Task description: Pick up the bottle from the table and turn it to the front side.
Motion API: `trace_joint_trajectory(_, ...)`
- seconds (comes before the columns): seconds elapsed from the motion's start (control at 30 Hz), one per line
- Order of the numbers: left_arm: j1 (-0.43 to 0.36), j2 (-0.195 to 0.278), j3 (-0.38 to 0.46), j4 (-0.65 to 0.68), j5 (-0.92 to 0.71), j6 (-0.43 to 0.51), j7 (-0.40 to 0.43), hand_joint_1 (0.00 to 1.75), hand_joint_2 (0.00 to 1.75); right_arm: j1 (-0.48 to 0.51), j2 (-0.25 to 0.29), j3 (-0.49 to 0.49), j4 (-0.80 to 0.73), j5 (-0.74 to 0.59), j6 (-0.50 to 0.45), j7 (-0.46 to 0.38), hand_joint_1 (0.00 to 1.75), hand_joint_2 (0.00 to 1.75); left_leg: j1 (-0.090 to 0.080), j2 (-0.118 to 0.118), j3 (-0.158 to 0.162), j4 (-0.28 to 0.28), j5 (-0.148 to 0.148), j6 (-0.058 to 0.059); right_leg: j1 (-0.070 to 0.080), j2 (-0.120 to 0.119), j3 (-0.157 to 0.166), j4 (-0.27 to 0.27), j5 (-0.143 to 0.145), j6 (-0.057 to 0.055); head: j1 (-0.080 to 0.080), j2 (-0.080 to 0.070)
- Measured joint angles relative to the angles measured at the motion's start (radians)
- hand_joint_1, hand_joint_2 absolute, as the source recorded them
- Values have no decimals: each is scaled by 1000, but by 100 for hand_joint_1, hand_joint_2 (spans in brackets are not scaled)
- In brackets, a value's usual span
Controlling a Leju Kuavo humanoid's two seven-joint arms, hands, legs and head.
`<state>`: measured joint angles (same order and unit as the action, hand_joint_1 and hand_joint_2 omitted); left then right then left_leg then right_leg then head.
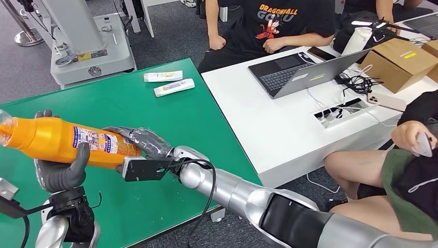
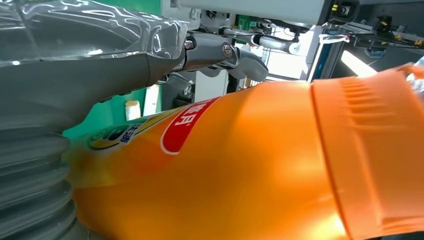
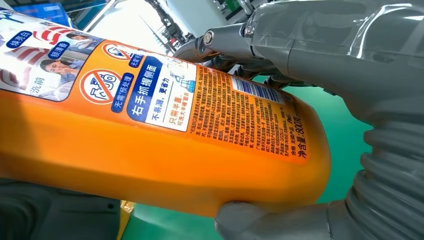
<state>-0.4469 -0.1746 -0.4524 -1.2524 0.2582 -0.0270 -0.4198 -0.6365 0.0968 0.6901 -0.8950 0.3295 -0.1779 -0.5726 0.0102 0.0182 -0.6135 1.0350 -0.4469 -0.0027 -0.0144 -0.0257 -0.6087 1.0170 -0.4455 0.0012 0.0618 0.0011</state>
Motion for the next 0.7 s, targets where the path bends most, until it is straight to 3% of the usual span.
trace_joint_trajectory(0.13,0,0,0,0,-1,1,2,0,175,0,7,-1,1,-3,1,0,175,175,0,0,0,0,0,0,0,0,0,0,0,0,0,0)
trace_joint_trajectory(0.17,0,0,0,0,-1,1,2,36,175,0,7,-1,2,-3,2,0,175,175,0,0,0,0,0,0,0,0,0,0,0,0,0,0)
trace_joint_trajectory(0.27,0,0,0,0,-2,4,2,167,175,1,11,-1,10,-10,13,0,175,175,0,0,0,0,0,0,0,0,0,0,0,0,0,0)
trace_joint_trajectory(0.3,1,0,0,0,-2,5,2,175,175,1,13,-1,15,-14,17,0,175,175,0,0,0,0,0,0,0,0,0,0,0,0,0,0)
trace_joint_trajectory(0.7,21,1,0,3,9,10,0,175,175,21,43,5,87,-18,37,-8,175,175,0,0,0,0,0,0,0,0,0,0,0,0,0,0)
